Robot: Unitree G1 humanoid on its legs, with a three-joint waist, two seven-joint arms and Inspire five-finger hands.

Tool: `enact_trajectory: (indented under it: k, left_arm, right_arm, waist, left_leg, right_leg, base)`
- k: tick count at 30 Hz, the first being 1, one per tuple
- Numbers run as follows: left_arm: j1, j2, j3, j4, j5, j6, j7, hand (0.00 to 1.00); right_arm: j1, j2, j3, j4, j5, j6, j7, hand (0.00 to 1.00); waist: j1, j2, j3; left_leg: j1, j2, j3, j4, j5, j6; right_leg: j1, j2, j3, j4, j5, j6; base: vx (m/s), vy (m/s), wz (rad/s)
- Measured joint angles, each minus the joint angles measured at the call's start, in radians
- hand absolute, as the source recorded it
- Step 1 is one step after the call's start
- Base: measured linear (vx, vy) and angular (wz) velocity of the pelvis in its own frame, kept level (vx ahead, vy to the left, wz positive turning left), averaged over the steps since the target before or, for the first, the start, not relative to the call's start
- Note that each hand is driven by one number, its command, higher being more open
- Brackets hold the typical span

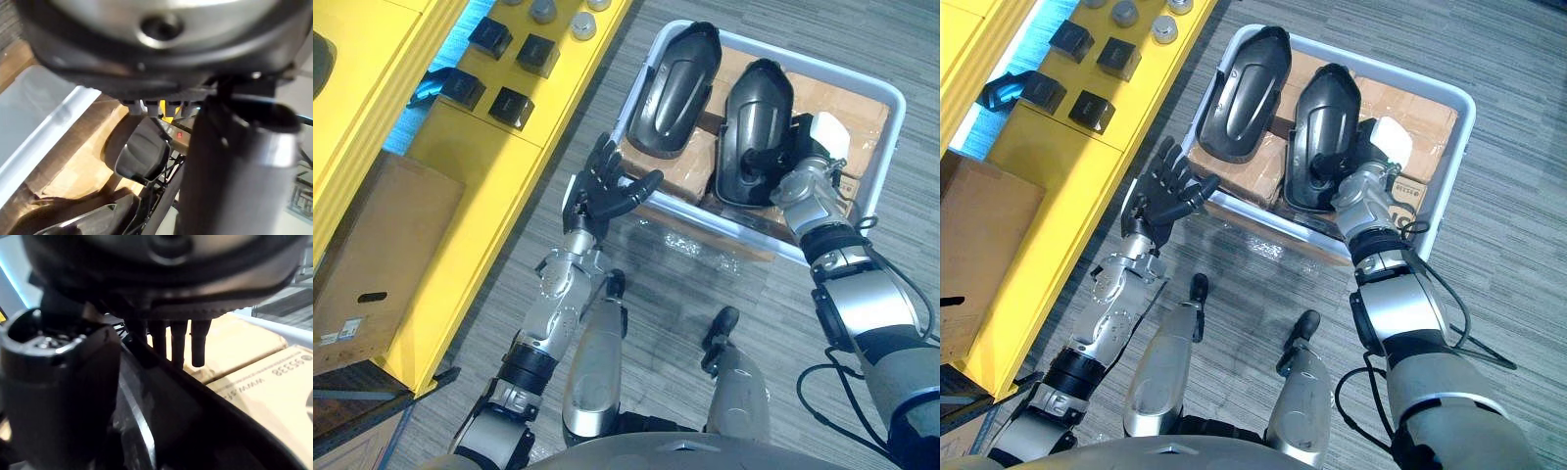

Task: Walk over and take three plastic housings, then place them on the shelf

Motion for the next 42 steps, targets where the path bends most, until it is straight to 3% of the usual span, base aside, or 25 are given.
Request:
enact_trajectory:
  k: [4,10,14,18,21,26,34,42]
  left_arm:
    - [0.002,0.0,-0.005,0.0,0.0,-0.007,-0.001,1.0]
    - [0.015,-0.001,-0.003,-0.022,-0.038,-0.014,-0.001,1.0]
    - [0.048,-0.001,0.0,-0.022,-0.046,-0.014,-0.001,1.0]
    - [0.1,0.0,0.002,-0.023,-0.115,-0.016,-0.002,1.0]
    - [0.113,-0.001,0.017,-0.027,-0.145,-0.017,-0.005,1.0]
    - [0.189,0.0,0.052,-0.149,-0.154,-0.033,-0.007,1.0]
    - [0.204,0.012,0.088,-0.212,-0.154,-0.03,-0.021,1.0]
    - [0.195,0.026,0.089,-0.214,-0.153,0.06,-0.06,1.0]
  right_arm:
    - [-0.008,0.003,-0.021,0.013,-0.002,0.061,0.049,0.0]
    - [0.006,0.021,-0.062,0.025,-0.032,0.063,0.077,0.0]
    - [0.009,0.026,-0.082,0.057,-0.025,0.059,0.03,0.0]
    - [0.045,0.036,-0.096,0.063,0.014,0.001,-0.082,0.0]
    - [0.057,0.036,-0.095,0.06,0.024,-0.022,-0.115,0.0]
    - [0.154,0.032,-0.076,-0.07,0.044,-0.051,-0.159,0.0]
    - [0.219,0.023,-0.08,-0.244,0.042,-0.068,-0.189,0.0]
    - [0.296,0.041,-0.081,-0.34,0.0,-0.113,-0.201,0.0]
  waist:
    - [0.0,0.0,0.0]
    - [-0.003,0.0,0.0]
    - [-0.001,0.0,0.0]
    - [0.0,-0.001,0.0]
    - [-0.005,-0.002,0.001]
    - [-0.029,-0.028,0.012]
    - [-0.055,-0.066,0.017]
    - [-0.059,-0.107,-0.019]
  left_leg:
    - [0.016,-0.004,-0.002,-0.031,0.02,-0.001]
    - [0.049,-0.009,0.002,-0.063,0.032,-0.003]
    - [0.065,-0.015,0.001,-0.078,0.04,0.0]
    - [0.083,-0.017,0.002,-0.094,0.046,0.0]
    - [0.086,-0.012,0.005,-0.095,0.047,-0.001]
    - [0.155,-0.009,0.029,-0.125,0.05,-0.001]
    - [0.238,0.016,0.057,-0.148,0.042,-0.012]
    - [0.312,0.027,0.082,-0.18,0.036,-0.019]
  right_leg:
    - [0.006,-0.003,-0.006,0.0,-0.002,0.0]
    - [0.025,-0.01,-0.009,0.003,-0.009,-0.001]
    - [0.04,-0.017,-0.018,0.003,-0.011,0.001]
    - [0.054,-0.019,-0.021,0.001,-0.016,0.003]
    - [0.053,-0.016,-0.019,0.001,-0.015,0.002]
    - [0.098,-0.014,0.001,-0.011,-0.017,0.005]
    - [0.168,0.016,0.021,-0.056,-0.009,0.004]
    - [0.227,0.033,0.037,-0.09,-0.009,0.005]
  base:
    - [0.0,-0.005,0.05]
    - [-0.01,0.004,0.01]
    - [-0.02,0.018,0.08]
    - [-0.01,0.006,0.02]
    - [0.0,0.001,-0.04]
    - [0.02,-0.001,-0.1]
    - [0.01,-0.015,-0.12]
    - [0.02,-0.024,-0.08]
